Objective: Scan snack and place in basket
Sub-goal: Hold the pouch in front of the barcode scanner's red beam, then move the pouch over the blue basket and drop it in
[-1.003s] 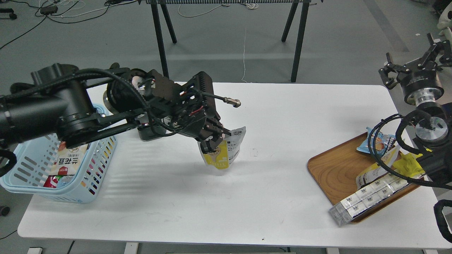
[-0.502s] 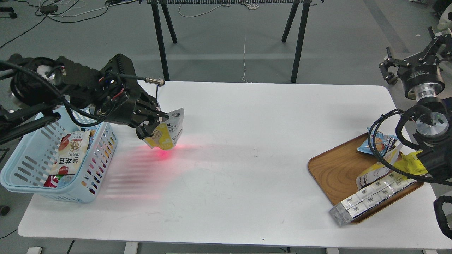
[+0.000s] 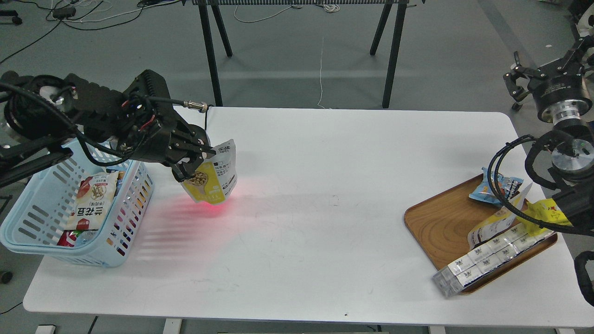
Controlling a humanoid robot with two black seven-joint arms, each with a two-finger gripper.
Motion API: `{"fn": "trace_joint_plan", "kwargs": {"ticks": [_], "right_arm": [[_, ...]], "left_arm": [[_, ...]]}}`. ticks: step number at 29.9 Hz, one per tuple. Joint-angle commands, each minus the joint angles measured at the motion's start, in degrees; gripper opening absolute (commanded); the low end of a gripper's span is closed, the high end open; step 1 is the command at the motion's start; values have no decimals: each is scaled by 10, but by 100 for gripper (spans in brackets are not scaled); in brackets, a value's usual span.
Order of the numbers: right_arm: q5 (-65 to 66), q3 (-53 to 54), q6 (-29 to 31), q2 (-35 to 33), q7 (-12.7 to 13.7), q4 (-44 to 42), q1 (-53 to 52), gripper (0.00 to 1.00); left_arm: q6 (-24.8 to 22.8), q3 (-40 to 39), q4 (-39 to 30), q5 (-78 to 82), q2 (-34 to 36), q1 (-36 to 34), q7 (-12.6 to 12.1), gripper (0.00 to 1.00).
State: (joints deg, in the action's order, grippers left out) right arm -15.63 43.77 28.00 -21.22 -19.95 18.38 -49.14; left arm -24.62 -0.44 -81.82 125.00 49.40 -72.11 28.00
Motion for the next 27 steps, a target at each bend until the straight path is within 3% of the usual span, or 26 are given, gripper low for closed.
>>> {"fn": "trace_joint_plan", "kwargs": {"ticks": [1, 27], "right_arm": [[0, 1, 0, 0, 0, 0, 0, 100], [0, 11, 0, -6, -1, 0, 4, 100]], "left_arm": [[-1, 0, -1, 0, 0, -1, 0, 0], [9, 2, -4, 0, -9, -2, 0, 0]]}}
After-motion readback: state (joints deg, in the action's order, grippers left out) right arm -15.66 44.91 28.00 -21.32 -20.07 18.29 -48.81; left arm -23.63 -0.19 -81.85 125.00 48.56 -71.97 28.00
